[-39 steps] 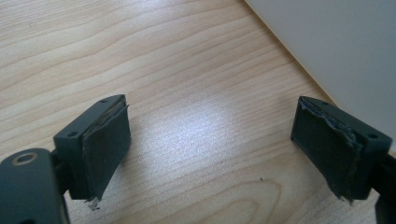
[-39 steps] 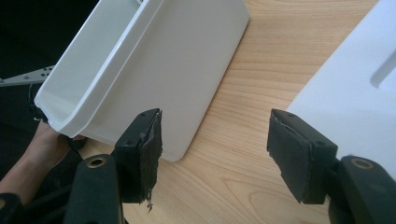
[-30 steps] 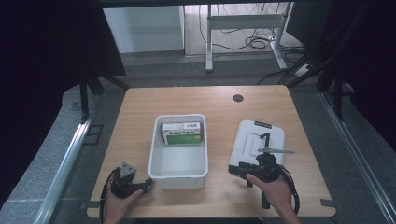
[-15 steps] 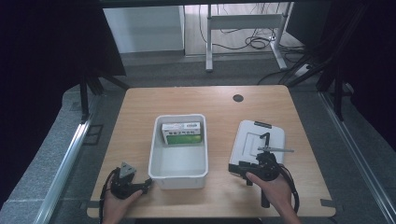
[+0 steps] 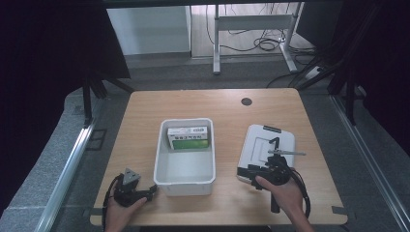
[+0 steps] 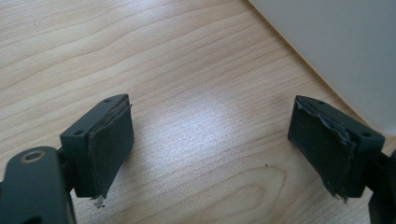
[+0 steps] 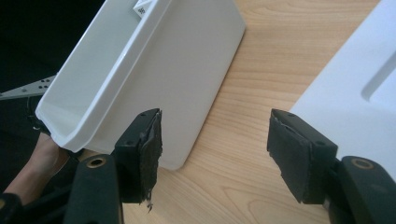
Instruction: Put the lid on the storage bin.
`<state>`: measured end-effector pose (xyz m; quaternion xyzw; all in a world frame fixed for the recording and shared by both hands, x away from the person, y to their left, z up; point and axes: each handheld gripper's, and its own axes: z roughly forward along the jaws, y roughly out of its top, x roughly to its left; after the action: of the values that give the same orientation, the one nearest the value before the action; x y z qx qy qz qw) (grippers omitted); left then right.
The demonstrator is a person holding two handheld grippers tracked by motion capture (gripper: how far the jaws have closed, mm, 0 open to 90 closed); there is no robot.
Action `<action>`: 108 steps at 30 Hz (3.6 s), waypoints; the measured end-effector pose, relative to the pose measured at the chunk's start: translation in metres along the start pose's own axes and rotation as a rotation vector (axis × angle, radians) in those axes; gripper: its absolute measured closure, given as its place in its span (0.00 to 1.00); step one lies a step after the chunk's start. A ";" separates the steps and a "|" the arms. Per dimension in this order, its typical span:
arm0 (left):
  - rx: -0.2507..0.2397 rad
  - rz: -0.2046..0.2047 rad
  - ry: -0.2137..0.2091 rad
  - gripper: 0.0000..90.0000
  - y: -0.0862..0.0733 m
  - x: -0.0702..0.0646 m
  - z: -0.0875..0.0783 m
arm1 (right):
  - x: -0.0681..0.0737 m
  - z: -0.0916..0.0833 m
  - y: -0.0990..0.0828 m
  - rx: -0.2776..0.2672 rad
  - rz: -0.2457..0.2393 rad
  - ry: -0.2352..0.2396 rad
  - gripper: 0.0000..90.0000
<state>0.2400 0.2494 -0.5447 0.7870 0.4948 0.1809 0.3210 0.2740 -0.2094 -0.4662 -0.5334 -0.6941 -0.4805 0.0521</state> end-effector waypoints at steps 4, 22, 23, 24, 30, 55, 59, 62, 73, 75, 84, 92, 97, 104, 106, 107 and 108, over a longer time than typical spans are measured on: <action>0.000 0.001 0.001 0.16 0.000 0.000 0.000 | 0.001 -0.001 0.006 -0.005 -0.010 -0.005 0.40; -0.001 0.000 -0.001 0.16 -0.001 0.001 -0.001 | -0.003 -0.015 0.040 -0.042 -0.019 -0.050 0.40; -0.001 0.000 -0.001 0.16 -0.001 0.001 -0.001 | -0.003 -0.017 0.043 -0.039 -0.018 -0.055 0.40; -0.001 0.000 -0.001 0.16 -0.001 0.001 -0.001 | -0.004 -0.017 0.044 -0.039 -0.018 -0.059 0.40; -0.002 0.000 -0.001 0.16 -0.001 0.001 -0.001 | -0.007 -0.023 0.054 -0.046 -0.013 -0.078 0.40; -0.003 -0.005 0.005 0.16 -0.002 0.001 -0.001 | -0.025 -0.044 0.081 -0.054 0.039 -0.160 0.40; -0.003 -0.005 0.005 0.16 -0.002 0.001 -0.001 | -0.028 -0.048 0.086 -0.049 0.041 -0.183 0.40; -0.003 -0.006 0.005 0.16 -0.002 0.001 -0.001 | -0.030 -0.049 0.086 -0.050 0.053 -0.191 0.40; -0.002 -0.005 0.005 0.16 -0.001 0.001 -0.001 | -0.051 -0.046 0.090 -0.013 0.105 -0.285 0.40; -0.002 -0.005 0.005 0.16 -0.001 0.001 -0.001 | -0.052 -0.046 0.090 -0.013 0.105 -0.291 0.40; -0.002 -0.006 0.005 0.16 0.000 0.001 0.000 | -0.065 -0.040 0.090 0.024 0.126 -0.371 0.40; -0.002 -0.006 0.005 0.16 0.000 0.001 0.000 | -0.071 -0.033 0.091 0.050 0.131 -0.397 0.40; -0.002 -0.006 0.005 0.16 0.000 0.001 0.000 | -0.078 -0.031 0.091 0.050 0.154 -0.407 0.42; -0.002 -0.006 0.005 0.16 0.000 0.001 0.000 | -0.089 -0.025 0.087 0.073 0.188 -0.414 0.49; -0.002 -0.006 0.006 0.16 0.000 0.001 0.000 | -0.089 -0.024 0.087 0.080 0.197 -0.415 0.50; -0.002 -0.006 0.006 0.16 0.000 0.001 0.000 | -0.090 -0.023 0.087 0.084 0.206 -0.418 0.51; -0.002 -0.006 0.005 0.16 0.000 0.001 0.000 | -0.091 -0.022 0.087 0.092 0.208 -0.425 0.53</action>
<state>0.2402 0.2509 -0.5449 0.7848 0.4977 0.1826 0.3210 0.3718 -0.2908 -0.4545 -0.6885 -0.6517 -0.3174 -0.0218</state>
